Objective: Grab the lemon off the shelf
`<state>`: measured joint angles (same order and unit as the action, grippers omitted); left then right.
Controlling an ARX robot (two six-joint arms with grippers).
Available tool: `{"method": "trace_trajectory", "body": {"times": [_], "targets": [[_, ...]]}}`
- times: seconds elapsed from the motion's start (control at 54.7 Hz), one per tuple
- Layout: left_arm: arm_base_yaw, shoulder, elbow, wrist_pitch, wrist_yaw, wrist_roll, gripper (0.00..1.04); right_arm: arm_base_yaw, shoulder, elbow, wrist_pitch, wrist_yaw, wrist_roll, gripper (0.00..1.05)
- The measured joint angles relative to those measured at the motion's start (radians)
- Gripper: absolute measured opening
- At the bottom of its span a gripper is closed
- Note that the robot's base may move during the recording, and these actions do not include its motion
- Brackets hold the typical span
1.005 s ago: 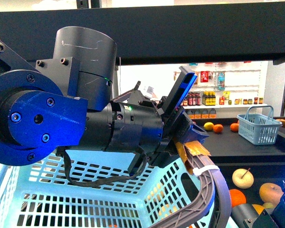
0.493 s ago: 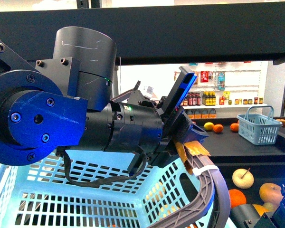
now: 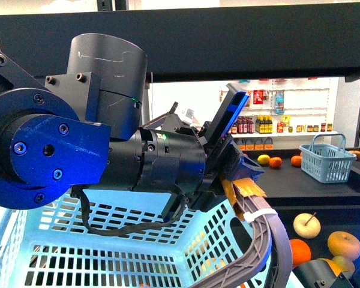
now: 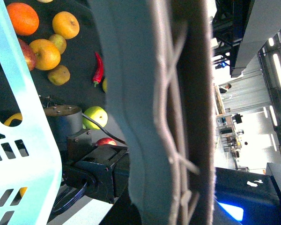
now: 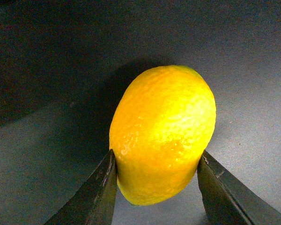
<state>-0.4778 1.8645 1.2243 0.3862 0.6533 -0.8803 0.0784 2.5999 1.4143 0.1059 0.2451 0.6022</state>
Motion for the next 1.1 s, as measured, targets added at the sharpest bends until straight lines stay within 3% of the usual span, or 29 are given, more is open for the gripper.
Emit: {"method": "trace_trajectory", "body": {"times": [0.621,0.859,1.097], "targets": [[0.000,0.000,0.000,0.000,0.000,0.000,0.08,-0.122,-0.341,-0.304,0.129,-0.006,-0.149,0.41],[0.000,0.000,0.000,0.000,0.001,0.000,0.08,-0.127,-0.678,-0.312,0.069,-0.209,-0.173,0.41],[0.000,0.000,0.000,0.000,0.000,0.000,0.08,0.012,-0.875,-0.260,-0.011,-0.384,-0.108,0.41]]}}
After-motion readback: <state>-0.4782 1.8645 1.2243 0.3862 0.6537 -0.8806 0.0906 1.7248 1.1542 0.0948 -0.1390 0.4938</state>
